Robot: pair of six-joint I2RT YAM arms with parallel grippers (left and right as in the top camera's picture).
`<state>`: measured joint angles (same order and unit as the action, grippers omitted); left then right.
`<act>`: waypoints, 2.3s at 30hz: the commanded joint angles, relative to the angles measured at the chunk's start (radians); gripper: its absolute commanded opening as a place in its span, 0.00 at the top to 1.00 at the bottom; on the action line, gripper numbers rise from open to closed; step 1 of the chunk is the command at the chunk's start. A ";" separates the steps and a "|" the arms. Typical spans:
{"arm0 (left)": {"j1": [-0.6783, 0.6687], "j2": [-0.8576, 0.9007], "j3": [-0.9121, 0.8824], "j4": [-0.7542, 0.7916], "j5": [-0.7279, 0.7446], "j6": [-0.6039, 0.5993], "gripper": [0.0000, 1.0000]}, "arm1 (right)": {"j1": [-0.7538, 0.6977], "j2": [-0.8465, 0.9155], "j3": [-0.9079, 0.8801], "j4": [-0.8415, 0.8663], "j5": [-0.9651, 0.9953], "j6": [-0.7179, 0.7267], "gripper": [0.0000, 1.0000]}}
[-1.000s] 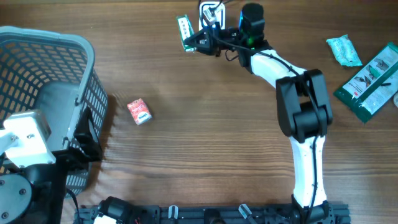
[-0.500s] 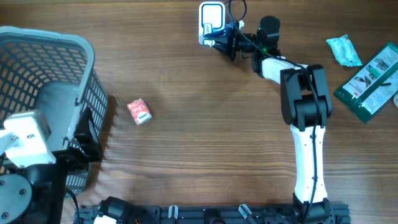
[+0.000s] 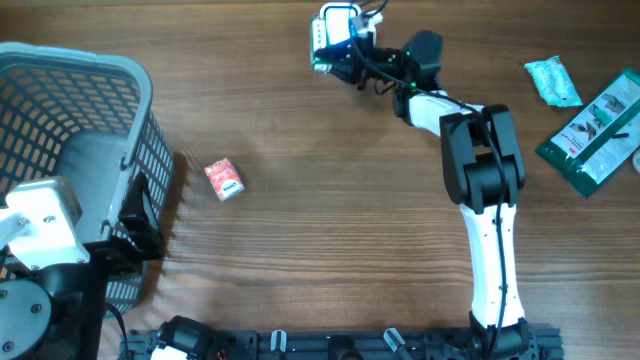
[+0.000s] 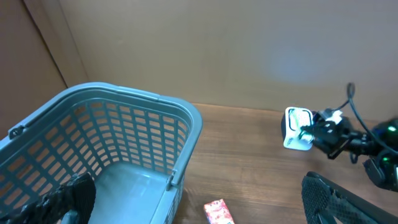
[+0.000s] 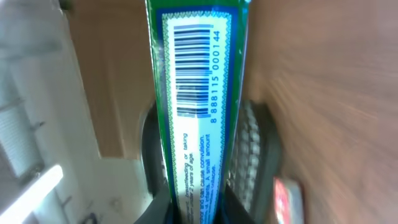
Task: Scan the item barcode
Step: 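Hold the box barcode facing the scanner with the right gripper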
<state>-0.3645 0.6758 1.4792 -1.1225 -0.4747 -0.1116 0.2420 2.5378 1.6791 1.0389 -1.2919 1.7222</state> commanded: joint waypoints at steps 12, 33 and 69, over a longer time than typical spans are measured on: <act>0.003 -0.002 0.004 0.002 -0.006 -0.009 0.00 | 0.199 -0.283 0.015 -1.863 1.174 -1.519 0.23; 0.003 -0.002 0.004 0.002 -0.006 -0.009 0.00 | 0.219 -0.336 0.152 -2.081 1.204 -1.419 0.94; 0.003 -0.002 0.004 0.002 -0.006 -0.009 0.00 | 0.069 -0.225 0.099 -1.690 1.291 -1.563 0.95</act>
<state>-0.3645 0.6758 1.4792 -1.1225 -0.4747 -0.1112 0.3420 2.2612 1.7714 -0.6395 -0.0322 0.1322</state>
